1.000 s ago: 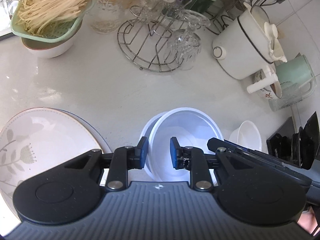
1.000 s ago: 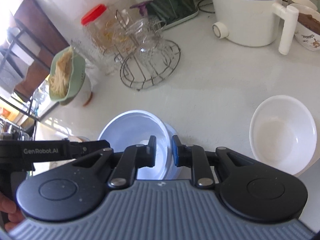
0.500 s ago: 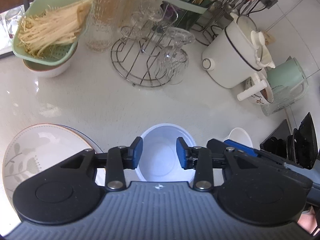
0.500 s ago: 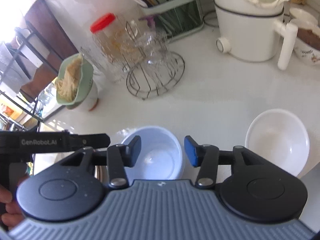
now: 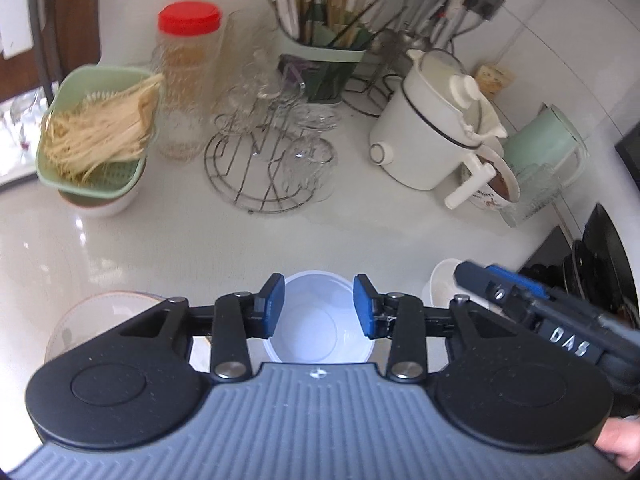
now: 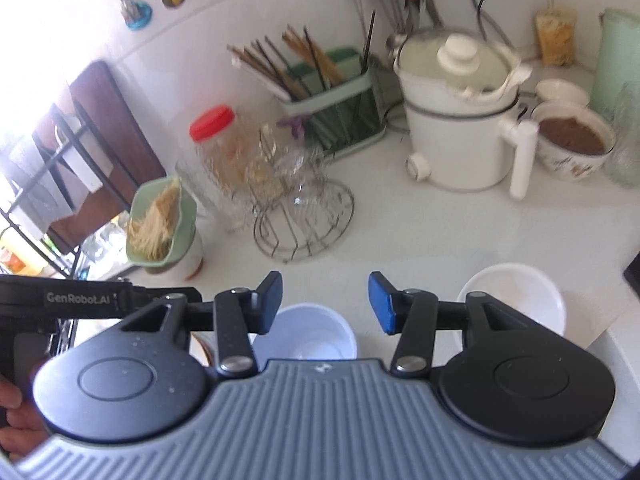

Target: Organize plates and bowls

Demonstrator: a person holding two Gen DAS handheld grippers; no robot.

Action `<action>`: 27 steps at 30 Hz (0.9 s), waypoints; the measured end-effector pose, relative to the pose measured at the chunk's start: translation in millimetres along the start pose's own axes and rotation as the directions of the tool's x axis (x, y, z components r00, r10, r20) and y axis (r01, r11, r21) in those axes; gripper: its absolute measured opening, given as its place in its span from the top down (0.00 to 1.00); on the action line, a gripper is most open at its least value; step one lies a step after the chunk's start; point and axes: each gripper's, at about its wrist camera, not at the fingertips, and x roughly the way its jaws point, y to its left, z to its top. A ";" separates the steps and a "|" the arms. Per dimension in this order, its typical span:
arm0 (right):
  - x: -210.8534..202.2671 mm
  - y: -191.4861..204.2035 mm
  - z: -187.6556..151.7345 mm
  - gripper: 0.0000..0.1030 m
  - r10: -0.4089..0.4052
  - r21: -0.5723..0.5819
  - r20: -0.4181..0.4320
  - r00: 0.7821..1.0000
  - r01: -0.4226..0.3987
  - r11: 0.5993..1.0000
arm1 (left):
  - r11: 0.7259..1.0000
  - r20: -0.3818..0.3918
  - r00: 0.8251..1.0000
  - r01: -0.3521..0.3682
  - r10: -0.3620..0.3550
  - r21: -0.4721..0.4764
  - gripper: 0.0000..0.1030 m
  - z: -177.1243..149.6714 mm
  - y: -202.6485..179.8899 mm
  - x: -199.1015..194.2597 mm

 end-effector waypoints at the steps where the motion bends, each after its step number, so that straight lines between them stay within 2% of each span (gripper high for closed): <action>1: -4.2 -0.5 -0.5 0.51 -0.005 0.001 0.017 1.000 0.005 1.000 | 1.000 -0.005 1.000 -0.016 0.016 0.022 0.56 -1.1 -4.2 0.7; 6: -17.0 -4.0 -1.9 0.51 -0.031 -0.022 0.059 0.998 0.032 0.999 | 0.999 -0.003 1.000 -0.008 0.008 0.039 0.56 -6.0 -14.3 0.1; 19: -35.8 -36.4 16.1 0.51 -0.031 -0.050 0.129 0.991 0.038 0.998 | 1.000 0.094 0.995 -0.023 0.022 0.005 0.56 -2.9 -58.9 -9.5; 27: -42.7 -67.6 12.9 0.51 -0.070 -0.039 0.151 0.986 0.076 0.996 | 0.999 0.083 0.997 -0.003 0.000 0.044 0.55 1.3 -91.2 12.2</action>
